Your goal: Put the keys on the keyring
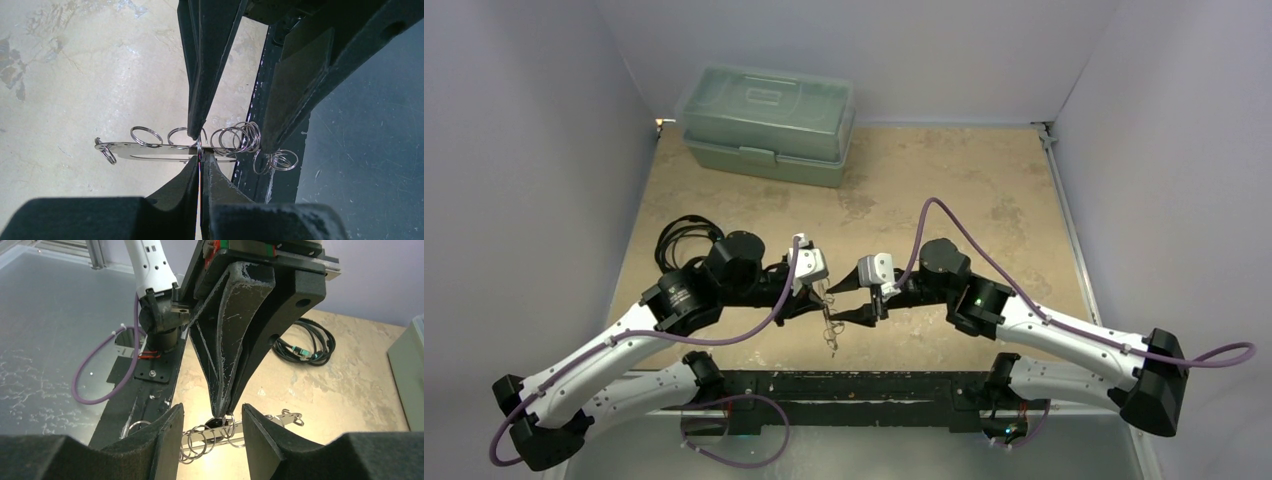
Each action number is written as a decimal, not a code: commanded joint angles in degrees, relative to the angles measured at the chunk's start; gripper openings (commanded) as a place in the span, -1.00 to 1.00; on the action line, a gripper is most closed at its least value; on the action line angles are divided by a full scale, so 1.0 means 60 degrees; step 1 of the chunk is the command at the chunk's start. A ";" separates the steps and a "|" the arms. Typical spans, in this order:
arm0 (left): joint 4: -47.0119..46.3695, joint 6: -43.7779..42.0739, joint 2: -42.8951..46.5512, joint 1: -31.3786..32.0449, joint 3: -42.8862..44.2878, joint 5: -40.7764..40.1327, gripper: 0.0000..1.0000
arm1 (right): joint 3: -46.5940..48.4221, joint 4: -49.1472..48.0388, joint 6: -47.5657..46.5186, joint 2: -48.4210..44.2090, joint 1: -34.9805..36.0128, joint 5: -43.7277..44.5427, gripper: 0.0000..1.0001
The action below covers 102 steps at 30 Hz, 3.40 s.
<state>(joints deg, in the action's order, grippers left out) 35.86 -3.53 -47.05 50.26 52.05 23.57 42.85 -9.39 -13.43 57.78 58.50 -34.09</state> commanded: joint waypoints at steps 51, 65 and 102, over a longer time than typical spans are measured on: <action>-0.2646 0.0101 0.2912 0.0224 -0.1108 -0.0436 0.27 | -0.0386 -0.1762 0.0375 -0.0515 0.0020 -0.0081 -1.00; -0.5693 0.0204 0.3523 0.0230 -0.3113 0.1296 0.02 | -0.0905 -0.2898 0.0792 -0.1085 0.0015 -0.0833 -1.00; -0.5478 0.0120 0.2810 0.0208 -0.3101 0.1960 -1.00 | -0.0987 -0.2917 0.0834 -0.1485 0.0006 -0.0883 -1.00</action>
<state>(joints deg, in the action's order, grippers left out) 3.79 -2.61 -29.63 51.46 32.97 34.68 36.82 -23.55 -8.78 50.61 58.46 -39.07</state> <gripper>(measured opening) 0.017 0.005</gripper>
